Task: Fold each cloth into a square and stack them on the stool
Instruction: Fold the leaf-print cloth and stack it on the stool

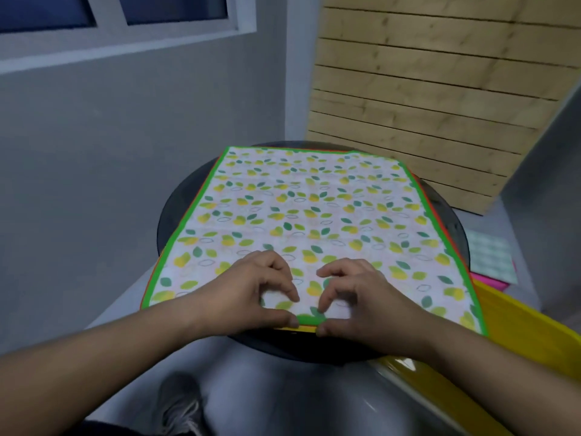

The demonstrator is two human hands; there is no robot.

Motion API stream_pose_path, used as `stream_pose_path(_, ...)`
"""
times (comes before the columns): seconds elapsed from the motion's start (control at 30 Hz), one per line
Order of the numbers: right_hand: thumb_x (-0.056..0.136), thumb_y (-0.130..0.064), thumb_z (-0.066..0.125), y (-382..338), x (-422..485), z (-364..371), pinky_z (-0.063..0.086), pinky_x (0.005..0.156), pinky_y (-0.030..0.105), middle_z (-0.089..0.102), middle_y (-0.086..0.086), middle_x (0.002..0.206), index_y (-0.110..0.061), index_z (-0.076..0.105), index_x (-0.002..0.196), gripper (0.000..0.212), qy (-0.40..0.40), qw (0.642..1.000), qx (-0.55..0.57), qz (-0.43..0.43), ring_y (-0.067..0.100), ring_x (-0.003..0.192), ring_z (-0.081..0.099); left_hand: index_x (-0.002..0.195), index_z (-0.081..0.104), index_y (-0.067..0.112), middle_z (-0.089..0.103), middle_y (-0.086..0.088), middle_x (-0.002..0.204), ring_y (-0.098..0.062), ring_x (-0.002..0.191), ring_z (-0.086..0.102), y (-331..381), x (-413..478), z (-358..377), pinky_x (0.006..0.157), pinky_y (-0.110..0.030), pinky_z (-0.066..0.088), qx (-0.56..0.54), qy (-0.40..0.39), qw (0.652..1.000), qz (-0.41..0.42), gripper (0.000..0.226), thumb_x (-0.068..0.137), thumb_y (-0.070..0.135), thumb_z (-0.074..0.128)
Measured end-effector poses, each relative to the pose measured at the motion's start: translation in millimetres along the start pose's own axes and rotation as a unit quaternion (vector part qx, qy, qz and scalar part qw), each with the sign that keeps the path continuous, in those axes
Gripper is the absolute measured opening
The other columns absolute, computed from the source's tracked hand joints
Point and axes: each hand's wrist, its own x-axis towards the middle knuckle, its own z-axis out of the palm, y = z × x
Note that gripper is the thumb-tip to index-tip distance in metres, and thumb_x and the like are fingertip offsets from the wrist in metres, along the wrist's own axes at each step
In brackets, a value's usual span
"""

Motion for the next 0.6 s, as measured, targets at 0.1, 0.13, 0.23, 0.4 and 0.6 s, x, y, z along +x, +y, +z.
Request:
stream_pose_path(0.1,0.066,-0.063,0.075,-0.3,-1.6,0.9,0.027,0.111,0.034,0.041,-0.029,0.132,-0.049,0.063,0.080,0.023,0.002,1.000,0.008,-0.001,-0.005,0.131,0.025,0.094,0.077,0.038,0.055,0.017,0.107,-0.008,0.113,0.050,0.9,0.5,0.9,0.095,-0.018,0.040,-0.015,0.004,1.000,-0.008,0.029,0.068,0.045,0.088)
stream_pose_path(0.13,0.068,-0.062,0.075,-0.6,-2.1,1.2,0.026,0.111,0.033,0.041,-0.029,0.132,-0.048,0.064,0.080,0.022,0.002,1.000,0.008,-0.001,-0.005,0.131,0.025,0.093,0.077,0.038,0.055,0.017,0.107,-0.007,0.114,0.050,1.6,0.5,1.0,0.095,-0.017,0.039,-0.019,0.002,1.000,-0.012,0.029,0.067,0.044,0.089)
stream_pose_path(0.23,0.076,-0.054,0.075,-2.0,-4.1,1.5,0.025,0.111,0.032,0.043,-0.025,0.134,-0.042,0.069,0.084,0.015,0.013,1.000,-0.002,-0.003,-0.004,0.130,0.028,0.092,0.078,0.038,0.056,0.016,0.107,-0.007,0.114,0.050,3.4,1.1,0.4,0.093,-0.013,0.039,-0.029,0.002,0.999,-0.019,0.029,0.066,0.041,0.090)
stream_pose_path(0.4,0.083,-0.046,0.071,-5.7,-9.1,5.2,0.022,0.110,0.030,0.046,-0.026,0.130,-0.036,0.071,0.082,0.009,0.030,0.999,-0.008,-0.018,-0.007,0.126,0.030,0.089,0.079,0.038,0.057,0.015,0.108,-0.005,0.113,0.049,7.5,1.4,-1.2,0.089,-0.008,0.036,-0.034,-0.002,0.999,-0.031,0.025,0.067,0.038,0.091)
stream_pose_path(0.6,0.089,-0.040,0.066,-10.8,-10.0,5.7,0.019,0.111,0.030,0.043,-0.023,0.133,-0.037,0.069,0.083,0.007,0.021,1.000,-0.015,-0.013,-0.003,0.129,0.027,0.088,0.080,0.035,0.057,0.012,0.108,-0.004,0.111,0.050,11.5,0.6,-2.3,0.088,-0.006,0.035,-0.041,-0.008,0.998,-0.038,0.024,0.067,0.036,0.091)
